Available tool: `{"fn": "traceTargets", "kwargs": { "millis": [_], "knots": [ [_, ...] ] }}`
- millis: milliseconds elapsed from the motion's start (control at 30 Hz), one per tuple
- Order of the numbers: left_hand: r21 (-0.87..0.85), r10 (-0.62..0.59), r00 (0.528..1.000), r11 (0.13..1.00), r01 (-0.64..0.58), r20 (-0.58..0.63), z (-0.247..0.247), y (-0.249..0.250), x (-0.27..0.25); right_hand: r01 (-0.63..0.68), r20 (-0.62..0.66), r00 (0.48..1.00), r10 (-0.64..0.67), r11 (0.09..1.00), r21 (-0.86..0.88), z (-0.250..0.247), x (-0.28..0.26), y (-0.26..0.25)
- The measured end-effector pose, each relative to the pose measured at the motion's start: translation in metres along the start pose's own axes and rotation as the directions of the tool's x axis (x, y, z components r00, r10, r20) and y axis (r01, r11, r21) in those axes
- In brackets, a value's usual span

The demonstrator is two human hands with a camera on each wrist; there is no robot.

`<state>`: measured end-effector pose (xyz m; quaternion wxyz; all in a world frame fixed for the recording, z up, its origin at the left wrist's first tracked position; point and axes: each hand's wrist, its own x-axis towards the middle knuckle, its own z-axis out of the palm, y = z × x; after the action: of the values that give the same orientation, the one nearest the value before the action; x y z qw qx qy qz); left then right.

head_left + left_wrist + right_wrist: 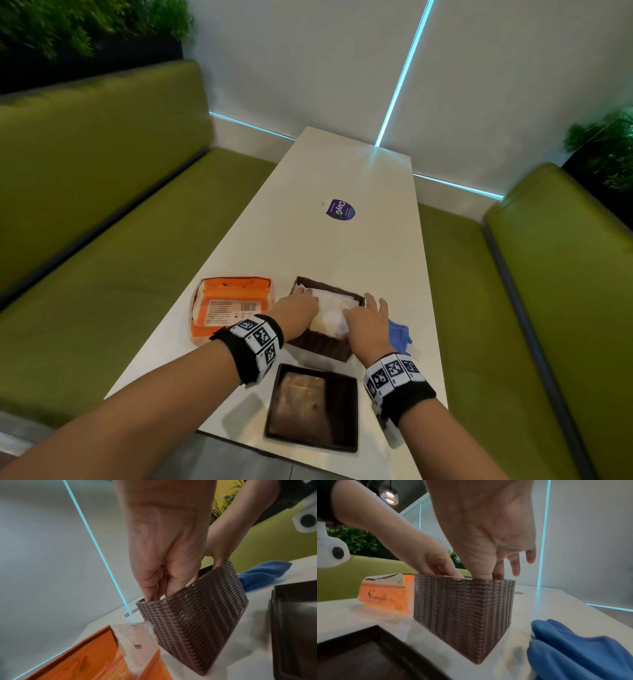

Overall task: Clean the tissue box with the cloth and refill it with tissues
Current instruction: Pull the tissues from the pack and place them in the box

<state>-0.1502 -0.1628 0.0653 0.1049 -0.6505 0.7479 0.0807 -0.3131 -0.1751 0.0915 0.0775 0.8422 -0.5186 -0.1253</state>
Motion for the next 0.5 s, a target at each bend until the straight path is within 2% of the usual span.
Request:
{"fn": "traceTargets", "kwargs": {
  "millis": [167, 333, 500],
  "knots": [
    [0.063, 0.023, 0.999, 0.998, -0.021, -0.032, -0.003, -0.005, 0.0, 0.01, -0.033, 0.999, -0.007, 0.997, 0.077, -0.006, 0.002, 0.008],
    [0.083, -0.002, 0.999, 0.997, -0.003, 0.051, -0.001, -0.008, 0.004, -0.034, 0.05, 0.998, 0.028, 0.993, 0.11, 0.001, 0.002, 0.006],
    [0.061, -0.021, 0.994, 0.998, 0.014, 0.109, -0.015, -0.009, -0.003, -0.031, 0.065, 0.998, 0.022, 0.989, 0.146, -0.001, 0.003, 0.007]
  ]
}}
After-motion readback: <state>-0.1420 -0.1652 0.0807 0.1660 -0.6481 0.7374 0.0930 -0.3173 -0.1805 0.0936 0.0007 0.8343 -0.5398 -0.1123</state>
